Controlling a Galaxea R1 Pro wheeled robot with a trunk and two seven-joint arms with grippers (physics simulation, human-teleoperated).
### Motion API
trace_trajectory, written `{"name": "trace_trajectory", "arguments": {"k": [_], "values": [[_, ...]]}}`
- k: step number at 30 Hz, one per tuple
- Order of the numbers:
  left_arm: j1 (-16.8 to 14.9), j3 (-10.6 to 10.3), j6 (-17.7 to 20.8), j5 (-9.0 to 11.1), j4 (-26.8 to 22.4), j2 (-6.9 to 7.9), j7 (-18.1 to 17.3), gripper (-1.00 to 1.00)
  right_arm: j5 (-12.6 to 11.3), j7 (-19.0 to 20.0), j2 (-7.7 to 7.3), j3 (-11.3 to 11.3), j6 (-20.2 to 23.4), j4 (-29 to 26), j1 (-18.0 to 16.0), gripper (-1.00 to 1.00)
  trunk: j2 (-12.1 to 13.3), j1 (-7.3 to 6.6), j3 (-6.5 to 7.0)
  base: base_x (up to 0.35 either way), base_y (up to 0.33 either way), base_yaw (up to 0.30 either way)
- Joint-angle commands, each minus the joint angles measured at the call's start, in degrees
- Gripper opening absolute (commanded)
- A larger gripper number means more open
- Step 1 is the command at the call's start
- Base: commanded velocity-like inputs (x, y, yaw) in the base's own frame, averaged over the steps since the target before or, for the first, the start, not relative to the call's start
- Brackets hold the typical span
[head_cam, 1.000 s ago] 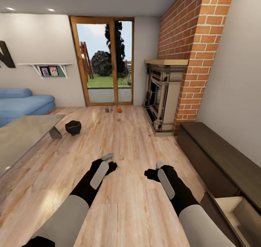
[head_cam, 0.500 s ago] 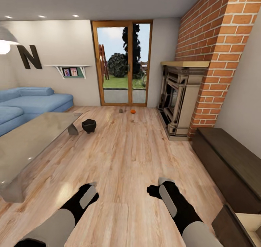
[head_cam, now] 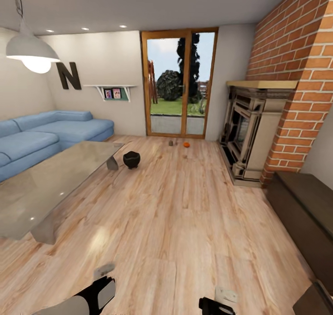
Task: Place each of the two pumpkins and all three candles from the living room inside a cabinet in the living room (use any cabinet), then make sure every cabinet is closed, and position the cauldron so it is next to a table in the living room.
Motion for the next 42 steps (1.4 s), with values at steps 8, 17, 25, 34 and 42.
{"name": "trace_trajectory", "arguments": {"k": [8, 17, 25, 34, 42], "values": [[2.73, -0.30, -1.91, -0.73, 0.03, -0.94, 0.09, 1.00, -0.27, -0.51, -0.07, 0.85, -0.61, 3.03, 0.01, 1.00, -0.03, 0.00, 0.35, 0.000, 0.000, 0.263], [4.18, -0.43, -3.15, -0.84, 0.02, -1.22, -0.02, 1.00, -0.35, -0.58, 0.04, 1.97, -4.43, 3.41, 0.04, 1.00, -0.03, 0.00, 0.80, 0.148, -0.125, 0.261], [4.73, -0.43, -7.12, -0.78, 0.10, -1.26, -1.80, 1.00, -0.44, -0.58, 0.07, 1.96, -4.76, 3.41, 0.01, 1.00, -0.03, 0.00, 1.14, 0.310, -0.170, 0.242], [5.34, -0.43, -7.32, -0.98, 0.10, -1.29, -3.17, 1.00, -0.40, -0.58, 0.06, 1.96, -4.69, 3.42, 0.04, 1.00, -0.03, 0.00, 1.32, 0.308, -0.052, 0.151], [5.45, -0.43, -7.42, -1.04, 0.10, -1.31, -3.18, 1.00, -0.39, -0.58, 0.05, 1.85, -5.17, 3.42, 0.02, 1.00, -0.03, 0.00, 1.32, 0.038, -0.001, 0.074]]}}
